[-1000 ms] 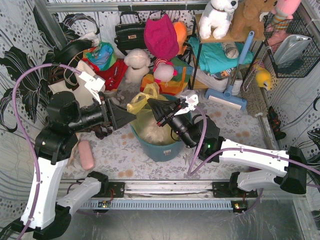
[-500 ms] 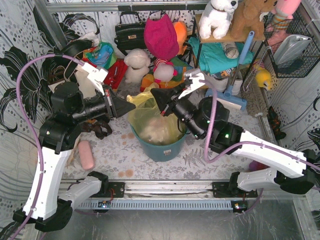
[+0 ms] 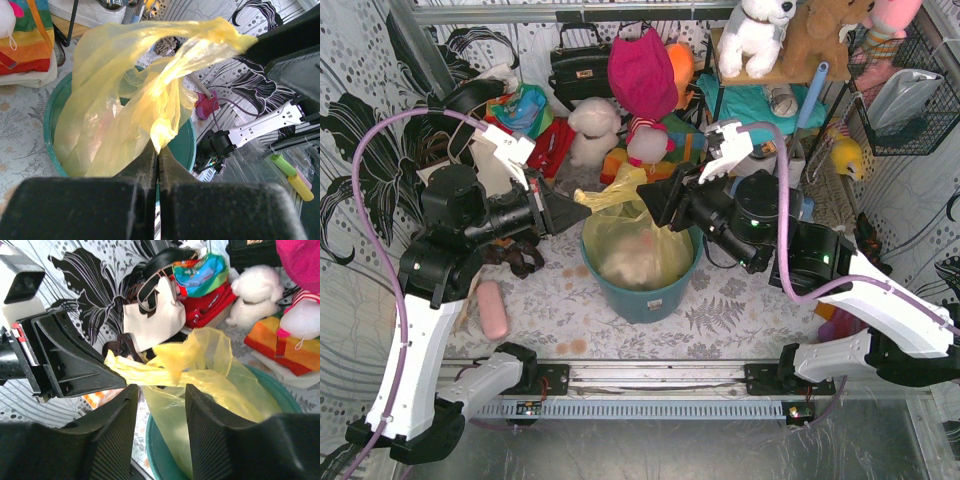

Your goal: Tie the trash bag

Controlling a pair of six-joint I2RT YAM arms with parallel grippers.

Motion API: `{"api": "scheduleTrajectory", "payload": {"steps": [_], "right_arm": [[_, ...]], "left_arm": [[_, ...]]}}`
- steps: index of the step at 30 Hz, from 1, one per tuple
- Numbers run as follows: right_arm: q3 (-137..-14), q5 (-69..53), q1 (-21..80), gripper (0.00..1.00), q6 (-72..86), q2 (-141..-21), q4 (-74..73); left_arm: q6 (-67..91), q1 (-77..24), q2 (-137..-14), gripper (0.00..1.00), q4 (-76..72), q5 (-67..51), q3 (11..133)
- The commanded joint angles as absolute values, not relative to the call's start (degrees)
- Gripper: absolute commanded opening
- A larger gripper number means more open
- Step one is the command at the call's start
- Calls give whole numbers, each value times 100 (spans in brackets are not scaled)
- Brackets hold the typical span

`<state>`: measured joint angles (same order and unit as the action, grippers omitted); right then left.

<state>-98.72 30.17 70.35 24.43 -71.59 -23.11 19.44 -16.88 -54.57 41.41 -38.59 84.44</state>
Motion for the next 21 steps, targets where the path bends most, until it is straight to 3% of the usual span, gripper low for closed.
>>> {"api": "scheduleTrajectory", "payload": {"steps": [1,9,21], "right_arm": [[-10376,2806,7014,47,2634,-7518,-3091],[-10859,3474,7018,55,2239,-7914,-3199],[-11129,4523,6883,57,1189,-8202,-2896]], "left_arm": [[2006,-1711,-5403,4,3731,-3964,8394],[2027,-1714,-5415,4,3694,-4012,8359],[2030,-1709,-5378,4,3648,-4017,8311]]}}
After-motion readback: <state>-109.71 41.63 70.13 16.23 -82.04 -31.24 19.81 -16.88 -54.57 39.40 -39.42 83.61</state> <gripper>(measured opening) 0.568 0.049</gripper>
